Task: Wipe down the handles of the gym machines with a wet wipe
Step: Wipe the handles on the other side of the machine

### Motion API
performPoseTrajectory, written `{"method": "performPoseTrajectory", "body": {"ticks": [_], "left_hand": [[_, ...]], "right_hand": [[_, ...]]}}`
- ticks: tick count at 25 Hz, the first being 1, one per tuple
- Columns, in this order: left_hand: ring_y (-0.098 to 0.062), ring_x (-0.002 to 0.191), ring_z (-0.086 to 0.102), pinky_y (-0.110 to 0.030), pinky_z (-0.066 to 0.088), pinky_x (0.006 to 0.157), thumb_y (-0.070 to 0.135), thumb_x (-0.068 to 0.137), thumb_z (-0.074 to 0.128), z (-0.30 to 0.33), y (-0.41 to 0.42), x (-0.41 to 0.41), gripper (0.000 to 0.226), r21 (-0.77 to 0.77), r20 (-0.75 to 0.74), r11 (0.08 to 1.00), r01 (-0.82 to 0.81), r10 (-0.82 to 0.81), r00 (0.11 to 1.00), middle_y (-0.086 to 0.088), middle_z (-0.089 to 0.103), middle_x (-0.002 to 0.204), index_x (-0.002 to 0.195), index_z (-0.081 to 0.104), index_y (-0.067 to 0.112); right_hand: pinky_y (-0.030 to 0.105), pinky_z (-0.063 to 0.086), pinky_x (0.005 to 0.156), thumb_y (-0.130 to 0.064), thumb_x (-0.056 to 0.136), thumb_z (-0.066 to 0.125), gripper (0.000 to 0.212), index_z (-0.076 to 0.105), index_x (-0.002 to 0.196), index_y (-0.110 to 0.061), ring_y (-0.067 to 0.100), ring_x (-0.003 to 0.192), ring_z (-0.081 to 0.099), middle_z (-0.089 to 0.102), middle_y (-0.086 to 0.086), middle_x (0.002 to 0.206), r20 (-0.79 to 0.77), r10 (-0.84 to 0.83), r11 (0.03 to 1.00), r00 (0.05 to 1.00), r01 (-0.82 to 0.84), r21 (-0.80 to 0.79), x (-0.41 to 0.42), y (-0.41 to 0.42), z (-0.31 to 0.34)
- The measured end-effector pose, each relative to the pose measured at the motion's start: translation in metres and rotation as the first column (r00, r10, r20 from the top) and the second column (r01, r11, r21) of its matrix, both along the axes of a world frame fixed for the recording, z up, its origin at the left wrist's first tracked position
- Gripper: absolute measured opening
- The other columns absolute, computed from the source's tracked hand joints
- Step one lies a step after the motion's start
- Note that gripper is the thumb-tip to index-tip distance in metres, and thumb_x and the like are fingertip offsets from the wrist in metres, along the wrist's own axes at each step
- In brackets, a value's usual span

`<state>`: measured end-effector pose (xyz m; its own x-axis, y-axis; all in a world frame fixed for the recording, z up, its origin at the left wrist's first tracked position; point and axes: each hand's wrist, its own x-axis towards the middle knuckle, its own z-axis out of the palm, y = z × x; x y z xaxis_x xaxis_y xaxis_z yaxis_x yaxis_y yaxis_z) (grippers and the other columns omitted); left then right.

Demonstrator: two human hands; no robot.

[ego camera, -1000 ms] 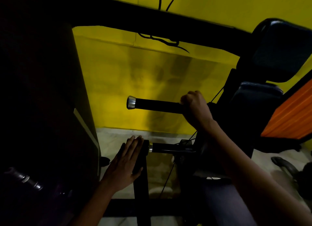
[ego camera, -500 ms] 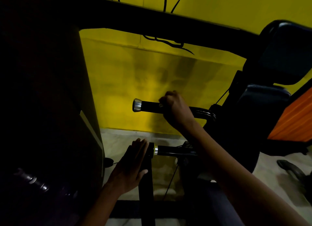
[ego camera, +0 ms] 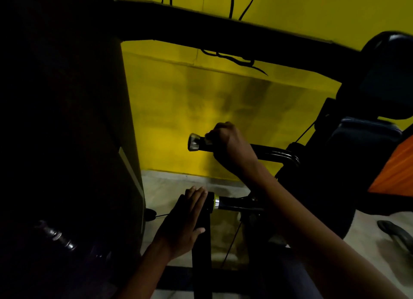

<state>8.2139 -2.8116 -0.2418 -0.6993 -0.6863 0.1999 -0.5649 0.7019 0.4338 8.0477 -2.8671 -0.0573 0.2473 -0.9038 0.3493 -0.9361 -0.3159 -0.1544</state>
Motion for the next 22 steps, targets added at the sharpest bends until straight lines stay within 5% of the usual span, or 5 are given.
{"method": "performPoseTrajectory", "body": {"ticks": [6, 11, 14, 22], "left_hand": [[-0.018, 0.147, -0.003, -0.041, 0.018, 0.117, 0.043, 0.084, 0.056, 0.000, 0.000, 0.001, 0.091, -0.070, 0.010, 0.998, 0.003, -0.003, 1.000, 0.004, -0.004, 0.160, 0.152, 0.001, 0.018], [-0.016, 0.147, -0.007, -0.036, 0.005, 0.119, 0.036, 0.088, 0.058, -0.003, 0.002, 0.001, 0.091, -0.062, -0.040, 0.998, -0.018, 0.015, 0.999, 0.002, -0.009, 0.160, 0.152, -0.004, 0.019], [-0.019, 0.147, -0.001, -0.026, -0.001, 0.116, 0.043, 0.088, 0.055, 0.001, 0.004, 0.003, 0.086, -0.137, -0.021, 0.990, -0.037, 0.035, 0.999, -0.002, -0.003, 0.160, 0.152, 0.006, 0.013], [-0.018, 0.148, 0.000, -0.028, 0.007, 0.114, 0.042, 0.080, 0.067, 0.001, 0.004, -0.001, 0.100, -0.132, 0.045, 0.989, -0.064, 0.071, 0.996, 0.001, 0.001, 0.160, 0.152, 0.003, 0.016]], "right_hand": [[0.038, 0.039, 0.054, 0.009, 0.073, 0.054, 0.019, 0.053, 0.059, -0.005, 0.028, 0.061, 0.044, 0.051, 0.016, 0.063, 0.048, -0.033, 0.999, 0.998, 0.033, 0.003, 0.024, -0.018, -0.003], [0.042, 0.046, 0.058, 0.007, 0.076, 0.058, 0.013, 0.064, 0.072, -0.004, 0.029, 0.070, 0.053, 0.060, 0.012, 0.072, -0.027, 0.023, 1.000, 0.999, -0.023, -0.009, -0.025, 0.004, -0.004], [0.041, 0.048, 0.059, 0.002, 0.078, 0.054, 0.013, 0.066, 0.076, -0.003, 0.029, 0.075, 0.054, 0.062, 0.013, 0.076, -0.036, -0.044, 0.999, 0.998, 0.043, -0.023, -0.064, 0.023, 0.003], [0.046, 0.055, 0.064, 0.008, 0.079, 0.063, 0.018, 0.071, 0.093, 0.000, 0.032, 0.079, 0.064, 0.068, 0.017, 0.087, 0.019, -0.243, 0.968, 0.970, 0.244, -0.059, -0.139, 0.077, 0.012]]}}
